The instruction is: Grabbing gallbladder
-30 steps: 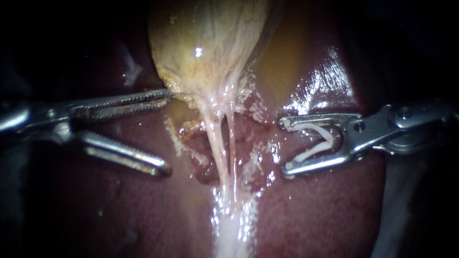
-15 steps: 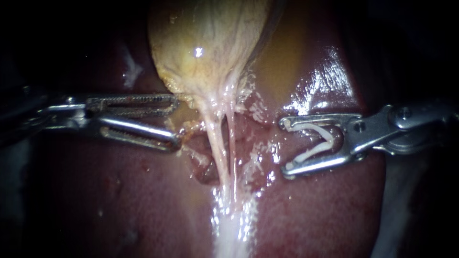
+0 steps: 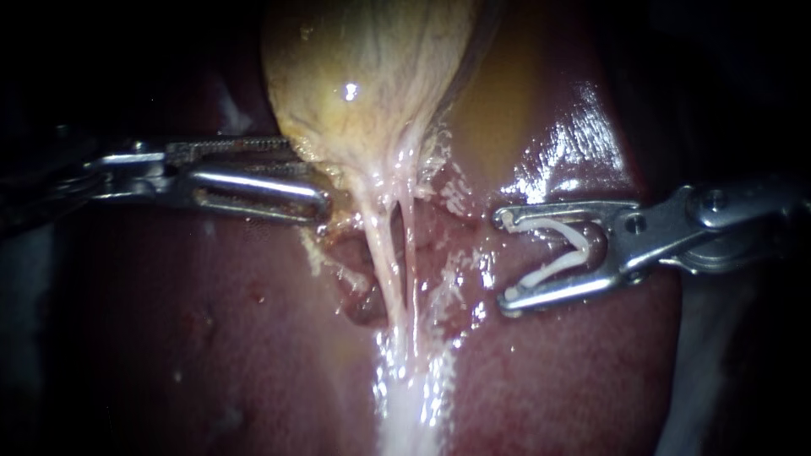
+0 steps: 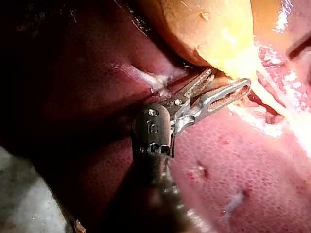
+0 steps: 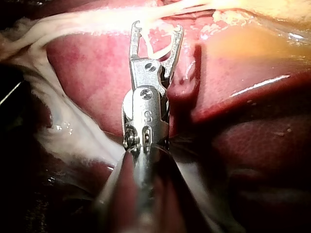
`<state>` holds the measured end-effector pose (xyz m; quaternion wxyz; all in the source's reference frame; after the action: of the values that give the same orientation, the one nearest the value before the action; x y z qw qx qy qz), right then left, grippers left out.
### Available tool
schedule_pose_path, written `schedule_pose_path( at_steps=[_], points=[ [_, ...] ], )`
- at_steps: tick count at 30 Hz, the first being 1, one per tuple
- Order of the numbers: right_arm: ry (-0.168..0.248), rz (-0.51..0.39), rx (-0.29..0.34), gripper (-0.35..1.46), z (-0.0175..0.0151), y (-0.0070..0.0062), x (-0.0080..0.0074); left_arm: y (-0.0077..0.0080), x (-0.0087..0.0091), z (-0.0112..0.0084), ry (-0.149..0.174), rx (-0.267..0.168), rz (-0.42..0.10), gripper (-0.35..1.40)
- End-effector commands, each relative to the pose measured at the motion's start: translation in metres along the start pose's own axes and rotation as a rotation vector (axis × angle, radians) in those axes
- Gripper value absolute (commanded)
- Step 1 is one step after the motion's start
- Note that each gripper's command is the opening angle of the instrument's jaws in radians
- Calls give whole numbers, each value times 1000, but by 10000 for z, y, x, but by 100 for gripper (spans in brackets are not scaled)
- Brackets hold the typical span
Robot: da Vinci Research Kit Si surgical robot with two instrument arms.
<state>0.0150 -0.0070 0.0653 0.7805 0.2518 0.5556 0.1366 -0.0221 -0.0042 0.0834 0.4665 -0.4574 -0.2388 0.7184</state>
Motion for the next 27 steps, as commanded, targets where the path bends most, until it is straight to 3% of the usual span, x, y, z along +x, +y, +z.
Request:
schedule_pose_path(
  at_steps=[1, 14, 17, 19, 27],
  points=[
    [0, 0, 0, 49, 0, 0, 0, 1, 1, 1, 1, 3, -1, 39],
    [0, 0, 0, 50, 0, 0, 0, 0, 16, 20, 0, 2, -36, 15],
    [0, 0, 0, 50, 0, -1, 0, -3, 16, 21, -1, 0, -48, -3],
    [0, 0, 0, 50, 0, -1, 0, -3, 16, 19, -3, -4, -54, -33],
    [0, 0, 0, 50, 0, -1, 0, 6, 12, 12, -39, -33, -99, -35]
  ],
)
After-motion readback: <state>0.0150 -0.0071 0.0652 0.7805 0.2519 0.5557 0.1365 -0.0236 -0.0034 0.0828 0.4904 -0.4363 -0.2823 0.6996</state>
